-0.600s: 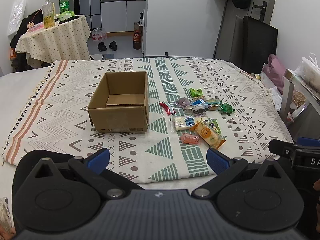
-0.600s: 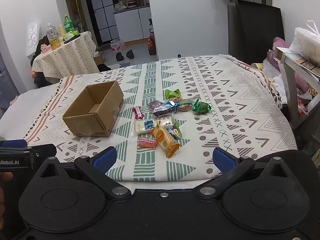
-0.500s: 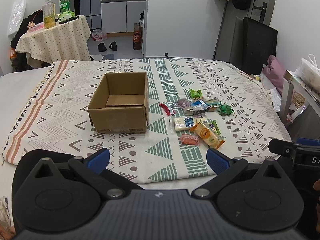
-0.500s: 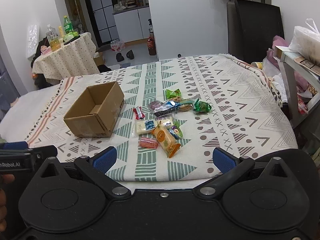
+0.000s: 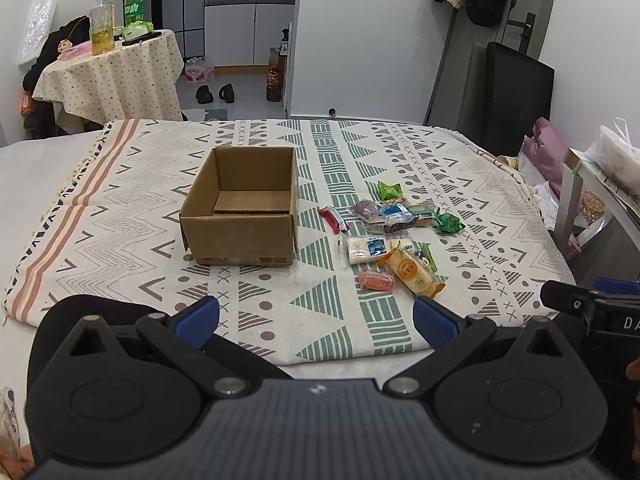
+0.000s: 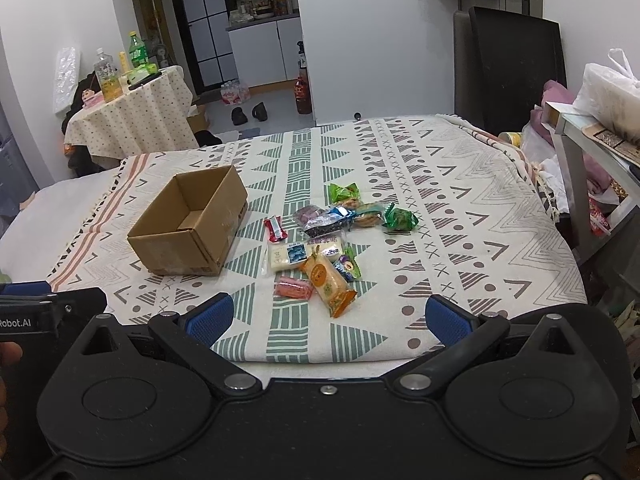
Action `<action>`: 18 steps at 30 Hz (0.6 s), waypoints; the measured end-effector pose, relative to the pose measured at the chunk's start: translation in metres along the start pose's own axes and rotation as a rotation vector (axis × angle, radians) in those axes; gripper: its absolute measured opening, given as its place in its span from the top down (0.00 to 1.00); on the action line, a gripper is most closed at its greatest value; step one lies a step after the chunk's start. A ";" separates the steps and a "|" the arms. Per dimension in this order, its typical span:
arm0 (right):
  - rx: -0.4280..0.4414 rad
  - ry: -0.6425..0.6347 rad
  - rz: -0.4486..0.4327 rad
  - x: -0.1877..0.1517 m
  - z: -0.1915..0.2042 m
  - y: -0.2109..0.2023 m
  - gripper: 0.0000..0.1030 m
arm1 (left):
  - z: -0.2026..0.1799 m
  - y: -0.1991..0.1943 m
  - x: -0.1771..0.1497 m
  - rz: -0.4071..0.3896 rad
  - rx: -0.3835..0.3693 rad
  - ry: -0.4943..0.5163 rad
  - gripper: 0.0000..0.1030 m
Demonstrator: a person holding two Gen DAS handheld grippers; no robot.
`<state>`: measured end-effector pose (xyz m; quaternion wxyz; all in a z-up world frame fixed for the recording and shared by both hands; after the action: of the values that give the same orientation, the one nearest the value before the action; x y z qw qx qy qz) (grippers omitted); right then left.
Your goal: Organize snacks
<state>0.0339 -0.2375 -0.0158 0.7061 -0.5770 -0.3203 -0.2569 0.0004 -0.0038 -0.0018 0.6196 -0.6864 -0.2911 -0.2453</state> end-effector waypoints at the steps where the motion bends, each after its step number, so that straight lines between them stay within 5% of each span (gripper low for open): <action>1: -0.001 -0.002 -0.001 -0.001 0.002 -0.001 0.00 | 0.000 0.000 0.000 0.000 -0.001 -0.001 0.00; 18: -0.020 -0.012 -0.006 -0.002 0.008 -0.011 0.00 | 0.003 -0.010 -0.003 -0.007 -0.018 -0.017 0.00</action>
<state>0.0234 -0.2317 -0.0094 0.6976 -0.5846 -0.3237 -0.2586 -0.0090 -0.0010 0.0026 0.6100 -0.6930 -0.2967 -0.2442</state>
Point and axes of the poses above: each gripper's, at about its wrist camera, not at the fingertips, and y roughly the way its jaws point, z to its left, x to its top, the point moved 3 cm from there along y, roughly the way its jaws point, and after that the axes turned 2 degrees about -x, right-handed, at the moved point
